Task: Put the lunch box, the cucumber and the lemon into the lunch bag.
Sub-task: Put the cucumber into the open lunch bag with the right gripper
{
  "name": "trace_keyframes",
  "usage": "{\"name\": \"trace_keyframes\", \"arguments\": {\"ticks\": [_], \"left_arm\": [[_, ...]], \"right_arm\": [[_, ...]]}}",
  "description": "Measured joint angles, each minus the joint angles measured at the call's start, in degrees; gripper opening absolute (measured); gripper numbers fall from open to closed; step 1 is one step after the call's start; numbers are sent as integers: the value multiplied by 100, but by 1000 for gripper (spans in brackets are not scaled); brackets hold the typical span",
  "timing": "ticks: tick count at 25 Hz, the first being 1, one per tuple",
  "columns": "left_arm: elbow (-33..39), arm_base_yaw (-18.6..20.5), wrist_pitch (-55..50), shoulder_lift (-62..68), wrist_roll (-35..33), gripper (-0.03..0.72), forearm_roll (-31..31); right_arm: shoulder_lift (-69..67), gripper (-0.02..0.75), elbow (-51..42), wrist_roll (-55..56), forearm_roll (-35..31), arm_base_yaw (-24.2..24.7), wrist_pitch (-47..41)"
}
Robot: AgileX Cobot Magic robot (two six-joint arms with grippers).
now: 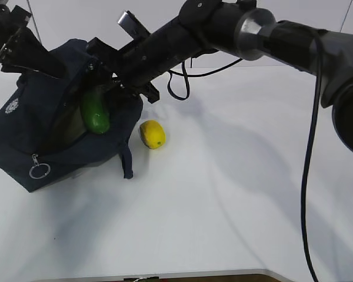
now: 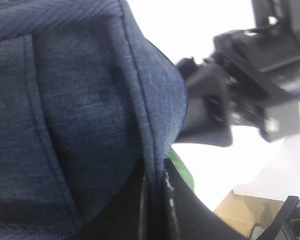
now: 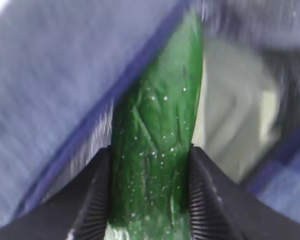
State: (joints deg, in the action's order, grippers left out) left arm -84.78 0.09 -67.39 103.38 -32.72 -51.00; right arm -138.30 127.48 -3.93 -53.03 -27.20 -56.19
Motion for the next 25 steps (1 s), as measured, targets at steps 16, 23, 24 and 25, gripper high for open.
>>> {"name": "trace_keyframes", "arguments": {"ticks": [16, 23, 24, 25], "left_arm": [[0, 0, 87, 0, 0, -14, -15], [0, 0, 112, 0, 0, -14, -15], [0, 0, 123, 0, 0, -14, -15], [0, 0, 123, 0, 0, -14, -15]], "right_arm": [[0, 495, 0, -214, -51, -60, 733], [-5, 525, 0, -223, -199, -60, 387], [-5, 525, 0, -223, -255, -60, 340], [-5, 525, 22, -238, -295, -60, 287]]}}
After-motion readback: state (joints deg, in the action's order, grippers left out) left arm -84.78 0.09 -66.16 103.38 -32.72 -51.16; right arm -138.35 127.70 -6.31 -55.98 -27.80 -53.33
